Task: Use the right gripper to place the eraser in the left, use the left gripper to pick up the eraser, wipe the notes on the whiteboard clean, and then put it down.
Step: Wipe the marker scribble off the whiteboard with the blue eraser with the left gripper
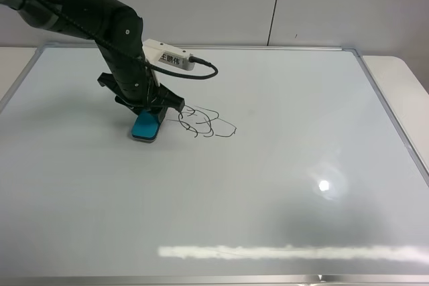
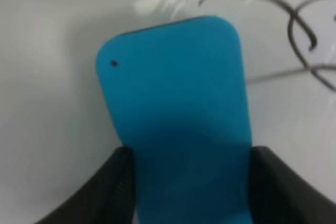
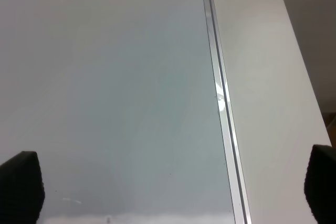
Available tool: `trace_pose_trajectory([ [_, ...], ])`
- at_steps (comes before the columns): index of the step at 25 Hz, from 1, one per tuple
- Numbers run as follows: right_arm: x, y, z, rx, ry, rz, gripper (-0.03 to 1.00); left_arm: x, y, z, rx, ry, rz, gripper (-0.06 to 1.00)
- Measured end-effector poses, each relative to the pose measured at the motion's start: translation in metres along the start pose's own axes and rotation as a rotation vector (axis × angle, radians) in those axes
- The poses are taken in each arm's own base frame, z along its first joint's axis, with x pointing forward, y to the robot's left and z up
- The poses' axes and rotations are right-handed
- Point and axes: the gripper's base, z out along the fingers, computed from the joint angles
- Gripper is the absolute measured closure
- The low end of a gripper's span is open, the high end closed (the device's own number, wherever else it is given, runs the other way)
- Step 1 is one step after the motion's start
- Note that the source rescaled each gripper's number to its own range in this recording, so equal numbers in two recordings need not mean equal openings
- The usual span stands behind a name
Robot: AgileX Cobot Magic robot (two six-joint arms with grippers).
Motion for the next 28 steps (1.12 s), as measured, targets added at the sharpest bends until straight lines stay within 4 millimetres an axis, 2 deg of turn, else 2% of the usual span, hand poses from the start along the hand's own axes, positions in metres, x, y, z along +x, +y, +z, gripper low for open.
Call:
trace_pose_trajectory([
  [6, 0.0, 0.0, 0.0, 0.0, 0.0, 0.0, -0.03, -0.008, -0.005, 0.015, 0.017, 0.004, 0.022, 0.92],
  [10, 0.0, 0.0, 0.0, 0.0, 0.0, 0.0, -0.03, -0.009, -0.021, 0.016, 0.055, -0.016, 0.029, 0.92],
  [17, 0.0, 0.0, 0.0, 0.0, 0.0, 0.0, -0.03, -0.002, -0.068, 0.016, 0.126, -0.028, 0.084, 0.92],
  [24, 0.0, 0.0, 0.0, 0.0, 0.0, 0.0, -0.03, 0.013, -0.13, 0.013, 0.233, -0.063, 0.136, 0.92],
  [28, 0.0, 0.0, 0.0, 0.0, 0.0, 0.0, -0.03, 0.016, -0.141, 0.012, 0.255, -0.073, 0.142, 0.92],
])
